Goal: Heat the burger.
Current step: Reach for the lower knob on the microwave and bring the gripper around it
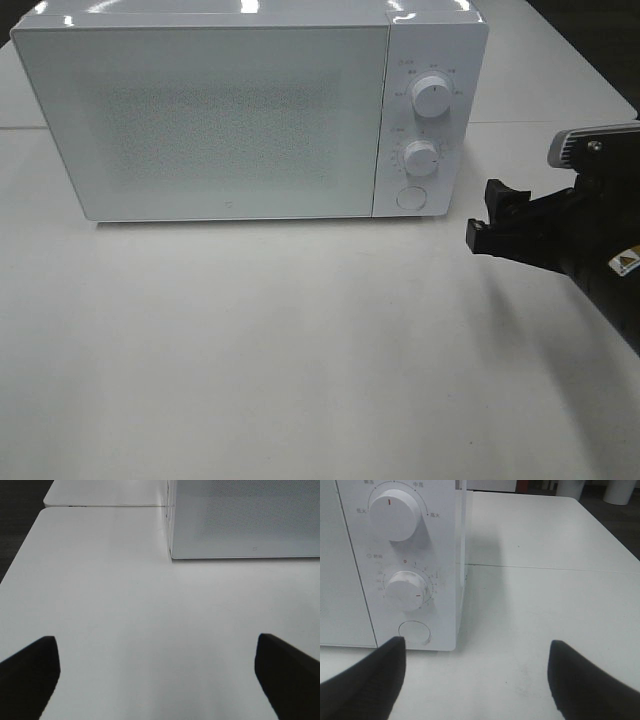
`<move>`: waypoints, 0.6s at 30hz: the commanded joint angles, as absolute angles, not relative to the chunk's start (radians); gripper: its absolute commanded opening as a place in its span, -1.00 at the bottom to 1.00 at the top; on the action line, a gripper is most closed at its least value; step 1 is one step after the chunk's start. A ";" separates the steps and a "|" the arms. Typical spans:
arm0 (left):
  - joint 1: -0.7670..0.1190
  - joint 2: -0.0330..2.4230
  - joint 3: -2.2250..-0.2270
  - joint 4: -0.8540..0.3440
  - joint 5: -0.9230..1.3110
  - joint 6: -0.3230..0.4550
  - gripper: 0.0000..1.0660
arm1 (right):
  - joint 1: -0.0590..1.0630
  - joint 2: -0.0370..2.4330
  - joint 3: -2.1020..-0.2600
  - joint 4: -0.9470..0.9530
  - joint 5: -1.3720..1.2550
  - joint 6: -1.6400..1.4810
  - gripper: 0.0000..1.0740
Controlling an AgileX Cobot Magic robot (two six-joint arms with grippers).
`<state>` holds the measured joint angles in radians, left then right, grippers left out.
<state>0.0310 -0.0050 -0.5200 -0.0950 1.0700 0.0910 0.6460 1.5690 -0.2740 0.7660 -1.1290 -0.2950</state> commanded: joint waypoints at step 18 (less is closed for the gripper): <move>0.034 -0.028 -0.517 -0.095 1.070 0.086 0.84 | 0.751 1.789 -0.519 0.857 -1.204 -0.343 0.41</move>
